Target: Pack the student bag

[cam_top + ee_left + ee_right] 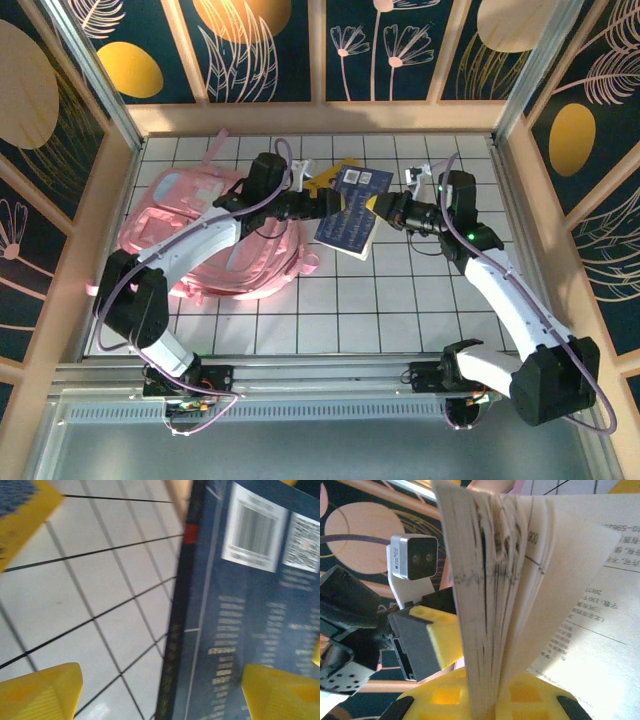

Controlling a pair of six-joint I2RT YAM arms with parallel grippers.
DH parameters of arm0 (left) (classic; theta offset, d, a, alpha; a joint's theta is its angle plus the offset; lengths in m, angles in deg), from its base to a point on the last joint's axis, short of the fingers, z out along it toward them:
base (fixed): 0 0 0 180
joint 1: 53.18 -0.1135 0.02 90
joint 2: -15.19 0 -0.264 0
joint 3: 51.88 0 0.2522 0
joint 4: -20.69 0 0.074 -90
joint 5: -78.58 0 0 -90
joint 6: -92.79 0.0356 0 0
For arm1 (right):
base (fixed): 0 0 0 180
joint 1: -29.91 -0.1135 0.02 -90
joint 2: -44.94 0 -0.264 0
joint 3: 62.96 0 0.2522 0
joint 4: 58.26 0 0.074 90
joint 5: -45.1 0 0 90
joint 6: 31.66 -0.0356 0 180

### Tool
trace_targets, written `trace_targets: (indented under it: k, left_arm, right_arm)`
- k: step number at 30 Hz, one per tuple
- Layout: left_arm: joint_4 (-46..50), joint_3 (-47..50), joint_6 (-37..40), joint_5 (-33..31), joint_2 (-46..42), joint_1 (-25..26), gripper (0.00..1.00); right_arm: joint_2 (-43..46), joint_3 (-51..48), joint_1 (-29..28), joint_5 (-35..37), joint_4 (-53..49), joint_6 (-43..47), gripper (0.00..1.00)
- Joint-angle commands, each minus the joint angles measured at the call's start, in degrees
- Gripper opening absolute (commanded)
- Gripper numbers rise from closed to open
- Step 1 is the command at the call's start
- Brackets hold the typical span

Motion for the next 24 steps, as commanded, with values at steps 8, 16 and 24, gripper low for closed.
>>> trace_targets:
  k: [8, 16, 24]
  left_arm:
    - [-21.2, 6.4, -8.8, 14.0, -6.7, -0.7, 0.48]
    - [-28.1, 10.2, -11.9, 14.1, -8.6, -1.5, 0.00]
    - [-40.3, 13.0, -20.1, 11.7, -12.4, -2.3, 0.00]
  right_arm:
    - [0.8, 2.6, -0.5, -4.3, 0.5, 0.9, 0.10]
    - [1.0, 4.4, 0.0, 5.9, -6.0, 4.8, 0.42]
    - [0.4, 1.2, -0.1, 10.6, -7.6, 8.3, 0.73]
